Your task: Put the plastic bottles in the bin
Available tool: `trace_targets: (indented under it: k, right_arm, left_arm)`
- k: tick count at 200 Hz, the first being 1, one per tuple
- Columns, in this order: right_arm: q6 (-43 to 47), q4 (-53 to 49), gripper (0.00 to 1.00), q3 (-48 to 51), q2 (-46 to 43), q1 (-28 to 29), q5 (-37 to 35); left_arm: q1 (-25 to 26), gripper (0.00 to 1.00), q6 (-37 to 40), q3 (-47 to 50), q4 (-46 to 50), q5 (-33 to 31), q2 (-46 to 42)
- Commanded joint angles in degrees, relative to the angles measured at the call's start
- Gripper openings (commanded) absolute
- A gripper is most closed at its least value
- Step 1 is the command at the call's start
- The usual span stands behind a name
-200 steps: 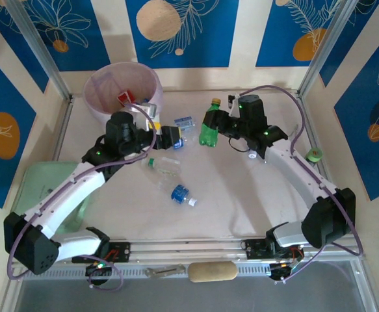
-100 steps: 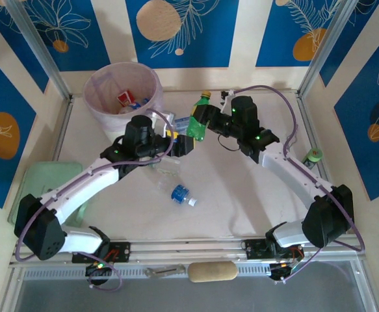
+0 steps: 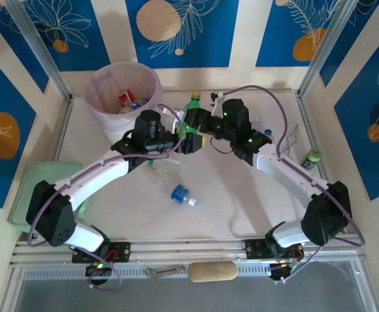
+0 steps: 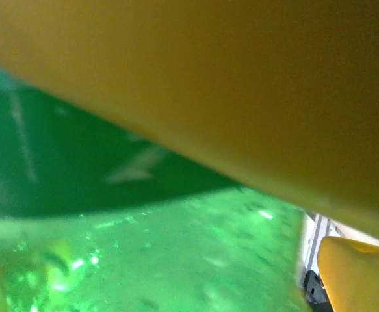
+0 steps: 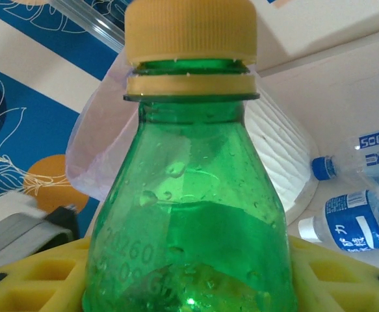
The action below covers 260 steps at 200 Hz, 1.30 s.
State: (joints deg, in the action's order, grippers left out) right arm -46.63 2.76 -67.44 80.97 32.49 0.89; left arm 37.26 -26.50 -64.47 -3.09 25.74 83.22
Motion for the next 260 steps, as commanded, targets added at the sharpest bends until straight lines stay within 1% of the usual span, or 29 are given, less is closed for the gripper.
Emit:
trace_targets:
  k: [1, 19, 32, 45, 56, 62, 68, 84, 91, 98, 120, 134, 150, 167, 197, 219, 234, 260]
  right_arm:
    - [0.7, 3.2, 0.47, -1.1, 0.6, -0.8, 2.5]
    - [0.8, 2.4, 0.47, -1.4, 0.4, -0.6, 2.9]
    - [0.7, 2.0, 0.47, -1.3, 0.3, -0.6, 2.8]
    - [0.3, 2.1, 0.47, -0.9, 0.2, -0.7, 2.9]
    - [0.1, 2.1, 0.47, -0.9, 0.2, -0.7, 3.3]
    - [0.1, 2.0, 0.47, -1.0, 0.2, -0.6, 3.5]
    - [0.0, 1.9, 0.47, -1.2, 0.4, -0.7, 3.5]
    - [0.0, 1.5, 0.49, -1.4, 0.5, -0.7, 3.6]
    - [0.1, 1.4, 0.51, -1.5, 0.6, -0.8, 3.7]
    - [-0.2, 1.1, 0.57, -1.8, 0.8, -1.0, 3.7]
    - [-0.8, -0.2, 0.83, -3.1, 0.5, -3.3, 5.8]
    - [-1.6, 1.9, 0.89, -2.7, -0.2, -5.6, 8.7]
    - [-1.7, 4.0, 0.9, -2.1, -1.5, -7.9, 11.5]
    - [-0.8, 3.4, 0.9, -2.1, -2.7, -9.7, 12.4]
    - [0.6, 0.8, 0.9, -0.1, -5.2, -13.0, 10.3]
    - [0.4, 0.1, 0.9, 2.9, -7.1, -15.7, 8.8]
    - [-0.1, -0.8, 0.9, 4.9, -8.0, -17.3, 7.8]
    - [-1.8, -2.0, 0.9, 8.2, -8.1, -19.2, 7.4]
  left_arm:
    - [0.3, 0.94, 1.7, -1.7, -1.2, 1.4, -0.6]
    - [0.3, 0.9, 2.4, -1.6, -1.0, 0.7, -0.5]
    - [0.2, 0.79, 2.9, -1.5, -1.3, 0.2, -0.5]
    - [0.3, 0.72, 3.4, -1.6, -1.3, 0.0, -0.4]
    - [0.3, 0.61, 3.8, -1.7, -1.2, -0.1, -0.3]
    - [0.3, 0.58, 4.0, -1.7, -1.2, -0.3, -0.3]
    - [0.3, 0.56, 4.2, -1.7, -1.1, -0.4, -0.3]
    - [0.2, 0.56, 4.7, -1.9, -1.0, -0.9, -0.3]
    - [0.2, 0.56, 5.0, -1.9, -0.9, -1.2, -0.3]
    - [0.1, 0.56, 5.5, -2.0, -0.6, -1.4, -0.5]
    - [-0.4, 0.56, 7.7, -3.3, 1.5, -2.8, -0.8]
    - [-1.4, 0.56, 8.9, -4.9, 3.9, -4.5, -0.5]
    - [-3.2, 0.56, 10.1, -6.8, 6.3, -5.8, 0.1]
    - [-5.2, 0.56, 12.0, -9.2, 8.0, -6.8, 0.4]
    - [-9.1, 0.56, 15.7, -15.7, 11.5, -8.4, 1.5]
    - [-12.3, 0.57, 18.8, -21.0, 14.8, -11.0, 2.5]
    - [-15.1, 0.56, 21.0, -23.4, 16.2, -14.1, 2.9]
    - [-21.0, 0.57, 23.0, -27.3, 19.1, -17.3, 4.6]
